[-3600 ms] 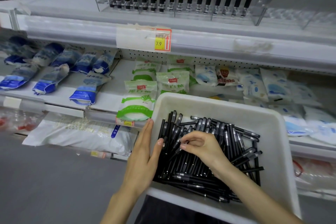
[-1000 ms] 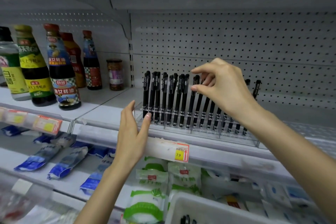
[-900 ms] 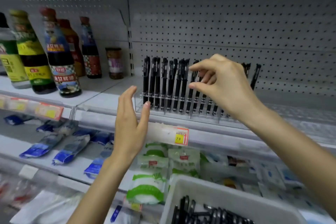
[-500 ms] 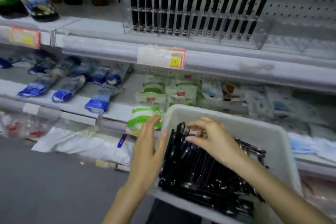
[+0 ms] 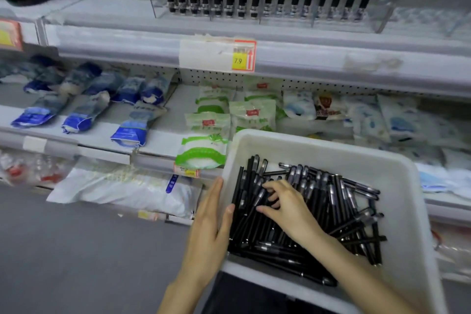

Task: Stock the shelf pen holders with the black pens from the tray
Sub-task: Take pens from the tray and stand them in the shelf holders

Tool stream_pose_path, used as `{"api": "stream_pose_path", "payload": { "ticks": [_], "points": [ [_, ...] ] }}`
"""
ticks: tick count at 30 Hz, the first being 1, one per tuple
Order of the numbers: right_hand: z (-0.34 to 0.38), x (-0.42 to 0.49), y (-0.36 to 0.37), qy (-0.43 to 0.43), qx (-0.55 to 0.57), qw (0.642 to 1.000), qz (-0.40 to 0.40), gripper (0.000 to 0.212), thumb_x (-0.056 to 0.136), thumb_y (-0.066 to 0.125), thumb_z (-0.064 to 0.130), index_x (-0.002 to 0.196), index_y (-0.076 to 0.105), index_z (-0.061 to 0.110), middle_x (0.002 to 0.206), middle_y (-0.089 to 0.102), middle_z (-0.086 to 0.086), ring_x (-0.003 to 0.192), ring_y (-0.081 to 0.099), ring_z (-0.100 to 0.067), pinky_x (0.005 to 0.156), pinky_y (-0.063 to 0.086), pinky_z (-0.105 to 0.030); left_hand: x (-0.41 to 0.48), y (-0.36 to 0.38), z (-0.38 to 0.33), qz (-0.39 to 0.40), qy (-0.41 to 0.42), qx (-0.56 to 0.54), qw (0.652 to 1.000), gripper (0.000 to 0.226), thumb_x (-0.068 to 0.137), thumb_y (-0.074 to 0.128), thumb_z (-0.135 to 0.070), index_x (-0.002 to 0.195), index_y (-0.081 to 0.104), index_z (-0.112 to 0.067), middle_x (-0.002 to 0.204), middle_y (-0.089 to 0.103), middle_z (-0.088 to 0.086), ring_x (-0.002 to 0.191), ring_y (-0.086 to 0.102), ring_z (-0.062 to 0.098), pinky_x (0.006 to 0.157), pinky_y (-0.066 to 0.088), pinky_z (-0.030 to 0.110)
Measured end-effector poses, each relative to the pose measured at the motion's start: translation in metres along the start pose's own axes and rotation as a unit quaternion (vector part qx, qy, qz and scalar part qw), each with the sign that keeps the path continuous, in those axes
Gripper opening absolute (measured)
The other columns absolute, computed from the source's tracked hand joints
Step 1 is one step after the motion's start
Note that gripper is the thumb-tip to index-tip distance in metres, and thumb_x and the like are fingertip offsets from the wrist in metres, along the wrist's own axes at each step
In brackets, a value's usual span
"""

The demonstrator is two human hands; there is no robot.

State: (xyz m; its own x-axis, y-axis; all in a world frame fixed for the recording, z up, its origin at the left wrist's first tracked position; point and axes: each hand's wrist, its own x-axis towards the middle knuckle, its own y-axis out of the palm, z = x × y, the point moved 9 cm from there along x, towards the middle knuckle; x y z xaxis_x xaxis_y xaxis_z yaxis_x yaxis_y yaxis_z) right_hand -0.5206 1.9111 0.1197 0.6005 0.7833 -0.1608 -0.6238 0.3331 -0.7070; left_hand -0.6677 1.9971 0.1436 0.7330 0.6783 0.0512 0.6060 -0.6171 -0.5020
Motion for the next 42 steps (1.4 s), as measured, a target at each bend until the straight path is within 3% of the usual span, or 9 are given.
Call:
{"api": "stream_pose_path", "payload": {
  "ticks": [7, 15, 20, 23, 26, 29, 32, 38, 42],
  "points": [
    [-0.006, -0.006, -0.003, 0.075, 0.222, 0.970, -0.062, 0.029, 0.081, 0.074, 0.012, 0.088, 0.047, 0.022, 0.086, 0.061, -0.009, 0.067, 0.065, -0.015, 0.058, 0.054, -0.022, -0.002, 0.000, 0.005, -0.007, -0.014, -0.015, 1.000, 0.056, 0.093, 0.034, -0.048, 0.147, 0.025, -0.036, 0.149, 0.027, -0.026, 0.138, 0.019, -0.012, 0.114, 0.017, 0.013],
    [0.022, -0.022, -0.013, 0.116, 0.405, 0.905, -0.057, 0.022, 0.081, 0.072, 0.006, 0.098, 0.059, 0.004, 0.079, 0.070, -0.008, 0.060, 0.065, -0.005, 0.052, 0.047, -0.016, 0.002, -0.014, -0.009, -0.054, 0.002, -0.047, 0.997, 0.056, 0.095, 0.038, -0.054, 0.146, 0.020, -0.038, 0.152, 0.029, -0.020, 0.137, 0.026, -0.006, 0.115, 0.024, 0.024],
    [0.090, -0.035, -0.087, 0.005, 0.461, 0.886, -0.045, 0.013, 0.085, 0.065, 0.008, 0.096, 0.060, 0.007, 0.091, 0.072, -0.014, 0.059, 0.062, -0.012, 0.050, 0.044, -0.022, 0.020, -0.067, -0.073, -0.177, 0.121, -0.089, 0.973, 0.053, 0.093, 0.041, -0.046, 0.142, 0.035, -0.028, 0.140, 0.042, -0.026, 0.128, 0.042, -0.004, 0.096, 0.036, 0.007],
    [0.146, -0.044, -0.147, -0.096, 0.481, 0.871, -0.031, 0.014, 0.086, 0.058, 0.010, 0.098, 0.056, 0.004, 0.094, 0.072, -0.011, 0.058, 0.064, -0.015, 0.048, 0.047, -0.022, 0.036, -0.108, -0.124, -0.248, 0.203, -0.107, 0.941, 0.043, 0.093, 0.041, -0.041, 0.134, 0.040, -0.031, 0.135, 0.049, -0.023, 0.124, 0.049, 0.001, 0.100, 0.038, 0.014],
    [0.196, -0.054, -0.207, -0.179, 0.468, 0.864, -0.051, 0.018, 0.078, 0.057, 0.016, 0.094, 0.057, 0.007, 0.090, 0.072, -0.012, 0.058, 0.065, -0.015, 0.049, 0.049, -0.019, 0.056, -0.152, -0.171, -0.312, 0.276, -0.121, 0.901, 0.034, 0.094, 0.043, -0.034, 0.128, 0.039, -0.037, 0.128, 0.052, -0.017, 0.116, 0.054, 0.006, 0.098, 0.042, 0.021],
    [0.237, -0.064, -0.273, -0.256, 0.441, 0.849, -0.140, 0.019, 0.070, 0.062, 0.015, 0.087, 0.061, 0.007, 0.082, 0.073, -0.011, 0.054, 0.061, -0.010, 0.051, 0.048, -0.015, 0.087, -0.191, -0.192, -0.360, 0.291, -0.130, 0.877, 0.038, 0.094, 0.044, -0.033, 0.130, 0.036, -0.023, 0.129, 0.049, -0.004, 0.113, 0.054, 0.007, 0.098, 0.043, 0.029],
    [0.267, -0.062, -0.321, -0.307, 0.416, 0.833, -0.196, 0.016, 0.070, 0.066, 0.011, 0.085, 0.063, 0.007, 0.077, 0.073, -0.006, 0.054, 0.061, -0.006, 0.051, 0.047, -0.012, 0.128, -0.209, -0.196, -0.364, 0.247, -0.105, 0.892, 0.044, 0.096, 0.044, -0.030, 0.135, 0.033, -0.013, 0.131, 0.046, -0.001, 0.115, 0.051, 0.012, 0.102, 0.040, 0.035],
    [0.293, -0.018, -0.351, -0.307, 0.252, 0.882, -0.254, 0.014, 0.095, 0.052, 0.006, 0.104, 0.063, 0.005, 0.094, 0.071, -0.007, 0.064, 0.066, -0.007, 0.056, 0.052, -0.016, 0.180, -0.194, -0.190, -0.297, 0.183, -0.032, 0.937, 0.055, 0.098, 0.045, -0.032, 0.144, 0.024, -0.010, 0.141, 0.041, 0.010, 0.127, 0.043, 0.021, 0.102, 0.036, 0.037],
    [0.290, 0.006, -0.348, -0.296, 0.198, 0.897, -0.263, 0.017, 0.096, 0.050, 0.006, 0.103, 0.065, 0.010, 0.079, 0.064, -0.007, 0.057, 0.060, -0.003, 0.057, 0.049, -0.015, 0.184, -0.187, -0.182, -0.290, 0.165, 0.032, 0.942, 0.069, 0.090, 0.036, -0.051, 0.144, 0.028, -0.009, 0.139, 0.046, 0.012, 0.125, 0.045, 0.026, 0.103, 0.036, 0.043]
  ]
}}
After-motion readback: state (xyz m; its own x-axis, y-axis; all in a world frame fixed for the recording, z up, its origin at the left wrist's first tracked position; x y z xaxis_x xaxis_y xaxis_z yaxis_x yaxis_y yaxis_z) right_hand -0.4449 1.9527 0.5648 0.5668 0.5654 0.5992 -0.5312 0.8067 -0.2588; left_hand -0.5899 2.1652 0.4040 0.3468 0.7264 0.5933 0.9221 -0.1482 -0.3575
